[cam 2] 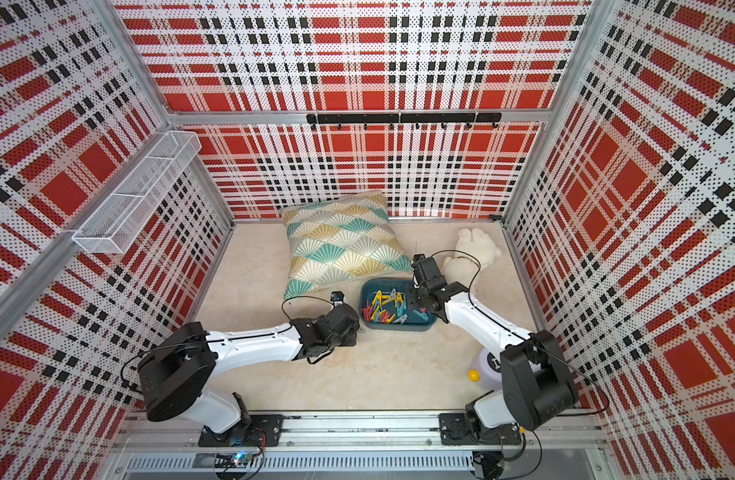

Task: Put the clothespins into the storage box
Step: Pick up the clothespin from the center of the board.

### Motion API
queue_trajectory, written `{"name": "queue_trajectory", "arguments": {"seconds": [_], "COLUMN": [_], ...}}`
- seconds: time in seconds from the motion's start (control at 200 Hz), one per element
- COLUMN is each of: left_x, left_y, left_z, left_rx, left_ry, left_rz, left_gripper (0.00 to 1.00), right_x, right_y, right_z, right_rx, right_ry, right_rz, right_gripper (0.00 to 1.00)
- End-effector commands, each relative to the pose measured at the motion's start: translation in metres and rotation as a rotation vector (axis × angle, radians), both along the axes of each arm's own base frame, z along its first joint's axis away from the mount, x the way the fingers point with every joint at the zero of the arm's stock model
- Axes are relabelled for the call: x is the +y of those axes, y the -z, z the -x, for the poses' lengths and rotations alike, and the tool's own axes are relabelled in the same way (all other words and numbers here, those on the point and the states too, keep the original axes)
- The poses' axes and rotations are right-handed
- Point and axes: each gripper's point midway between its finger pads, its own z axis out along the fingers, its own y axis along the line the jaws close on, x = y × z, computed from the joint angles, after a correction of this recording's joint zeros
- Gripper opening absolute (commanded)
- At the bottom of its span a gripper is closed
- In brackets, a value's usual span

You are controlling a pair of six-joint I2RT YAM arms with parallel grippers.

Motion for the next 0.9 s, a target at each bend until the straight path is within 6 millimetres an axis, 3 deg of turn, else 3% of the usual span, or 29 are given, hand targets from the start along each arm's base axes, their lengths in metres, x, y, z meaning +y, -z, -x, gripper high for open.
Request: {"name": "queue_trajectory", "arguments": {"seconds": [0.0,0.16,0.431,0.897], "left_x": [-0.005,0.001,0.010,0.000], "left_y": [-0.002,0.007,0.008,0.023], "left_z": [-0.011,-0.013,-0.023,-0.022], "left_rx": [-0.010,0.013,0.050,0.079], "left_ry": [-0.054,-0.087,-0.199,-0.149], "left_rz": [0.020,-0.011,0.136,0.004], "left_gripper": [0.30,0.30,0.31,0.31], "right_x": [0.006,0.009,0.009,0.006], "right_y": [-0.007,-0.015,-0.018,-0.027], "right_z": [-0.001,0.000,0.003,0.009], "right_rx": [-0.019,-0.041,-0.051,-0.079], "right_ry": [-0.003,-0.013,-0.027,-0.039], "right_rz": [-0.009,-0.024,-0.025,-0.026], "right_gripper": [0.39,0.39,0.39,0.39]}}
